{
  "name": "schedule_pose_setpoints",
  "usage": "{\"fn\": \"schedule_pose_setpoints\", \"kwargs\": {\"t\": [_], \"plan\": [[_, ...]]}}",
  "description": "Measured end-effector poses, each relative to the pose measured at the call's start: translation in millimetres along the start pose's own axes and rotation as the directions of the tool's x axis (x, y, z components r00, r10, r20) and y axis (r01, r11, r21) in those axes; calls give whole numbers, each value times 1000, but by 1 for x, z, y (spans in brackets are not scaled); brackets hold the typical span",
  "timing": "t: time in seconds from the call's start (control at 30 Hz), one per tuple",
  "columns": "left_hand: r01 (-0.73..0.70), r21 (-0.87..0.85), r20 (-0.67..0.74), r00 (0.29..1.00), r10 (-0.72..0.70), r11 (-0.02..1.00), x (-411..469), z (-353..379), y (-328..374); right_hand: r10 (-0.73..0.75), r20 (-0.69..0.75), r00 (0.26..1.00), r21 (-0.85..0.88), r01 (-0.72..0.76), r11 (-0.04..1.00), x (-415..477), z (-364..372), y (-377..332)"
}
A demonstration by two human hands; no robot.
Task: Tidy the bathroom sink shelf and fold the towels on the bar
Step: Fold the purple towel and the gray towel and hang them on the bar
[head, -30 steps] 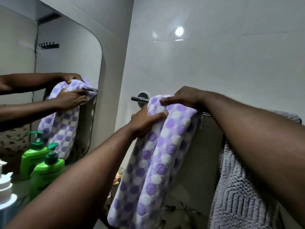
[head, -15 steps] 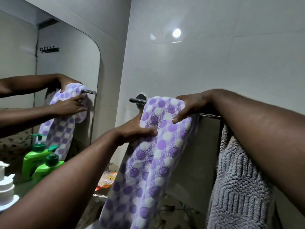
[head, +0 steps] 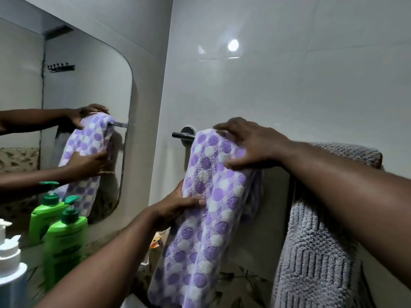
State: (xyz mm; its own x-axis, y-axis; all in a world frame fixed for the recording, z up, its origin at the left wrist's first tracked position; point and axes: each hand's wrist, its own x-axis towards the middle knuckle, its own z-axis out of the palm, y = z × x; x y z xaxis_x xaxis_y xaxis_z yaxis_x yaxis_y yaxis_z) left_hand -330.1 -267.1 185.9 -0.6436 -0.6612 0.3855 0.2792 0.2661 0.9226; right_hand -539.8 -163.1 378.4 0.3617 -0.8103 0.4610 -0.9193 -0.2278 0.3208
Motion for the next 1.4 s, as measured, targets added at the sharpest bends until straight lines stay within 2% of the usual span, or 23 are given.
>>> {"fn": "schedule_pose_setpoints", "kwargs": {"t": [0.1,0.17,0.27,0.33,0.4,0.47,0.5,0.53,0.6,0.67,0.7,0.8,0.9,0.97,1.0,1.03,1.1,1.13,1.2,1.23,1.3,1.33,1.4], "plan": [[-37,1,-34,999,37,999,-2,9,-10,-198,-2,980,-370,184,911,-18,17,-6],[-59,-2,-39,998,58,998,-3,12,-12,-269,50,962,-514,256,819,-31,31,-7],[-59,-17,-44,997,58,998,-4,13,-13,-360,71,930,-595,330,733,-55,46,-7],[-59,-29,-50,997,57,998,-5,10,-14,-394,-34,919,-555,310,772,-73,53,-8],[-64,-42,-78,995,61,997,-7,7,-15,-322,-283,904,-295,237,925,-90,66,-16],[-73,-60,-104,992,67,996,-10,4,-15,-31,-459,888,3,36,999,-104,85,-28],[-74,-64,-115,991,66,995,-12,3,-15,168,-487,857,141,-112,984,-109,93,-34],[-69,-60,-124,990,61,996,-13,2,-15,369,-459,808,305,-248,920,-112,101,-40],[-58,-46,-126,991,52,997,-14,3,-15,669,-169,724,678,-407,612,-115,107,-50],[-52,-36,-132,990,47,998,-17,5,-16,674,176,718,853,-452,259,-114,116,-57],[-45,-36,-150,988,39,998,-19,8,-17,644,252,722,854,-479,203,-116,120,-61],[-85,67,-264,959,100,994,-28,18,-25,659,285,696,767,-578,278,-125,122,-81],[-159,365,-357,886,296,917,-42,34,-43,717,173,675,642,-630,438,-141,104,-103],[-126,618,-400,799,449,776,-49,51,-55,680,-147,718,565,-503,653,-156,85,-116],[-102,719,-402,746,531,687,-51,62,-58,631,-351,692,456,-462,760,-162,76,-117],[-106,780,-389,690,611,616,-53,74,-60,571,-542,616,338,-462,820,-167,67,-112],[-187,827,-340,584,737,530,-53,99,-57,556,-722,411,278,-564,778,-171,53,-95],[-233,845,-292,551,782,481,-51,113,-54,639,-697,326,345,-629,697,-174,46,-84],[-310,874,-169,527,833,373,-45,139,-45,844,-492,212,544,-682,488,-176,42,-66],[-342,881,-113,520,846,328,-42,152,-40,900,-395,184,630,-659,411,-178,44,-59],[-429,852,-39,520,853,300,-36,177,-28,923,-335,191,696,-610,379,-186,49,-53],[-493,799,-25,545,838,345,-32,189,-20,916,-349,198,686,-611,394,-191,50,-53],[-567,607,-68,661,748,556,-23,213,-1,911,-363,194,680,-613,402,-203,49,-55]]}}
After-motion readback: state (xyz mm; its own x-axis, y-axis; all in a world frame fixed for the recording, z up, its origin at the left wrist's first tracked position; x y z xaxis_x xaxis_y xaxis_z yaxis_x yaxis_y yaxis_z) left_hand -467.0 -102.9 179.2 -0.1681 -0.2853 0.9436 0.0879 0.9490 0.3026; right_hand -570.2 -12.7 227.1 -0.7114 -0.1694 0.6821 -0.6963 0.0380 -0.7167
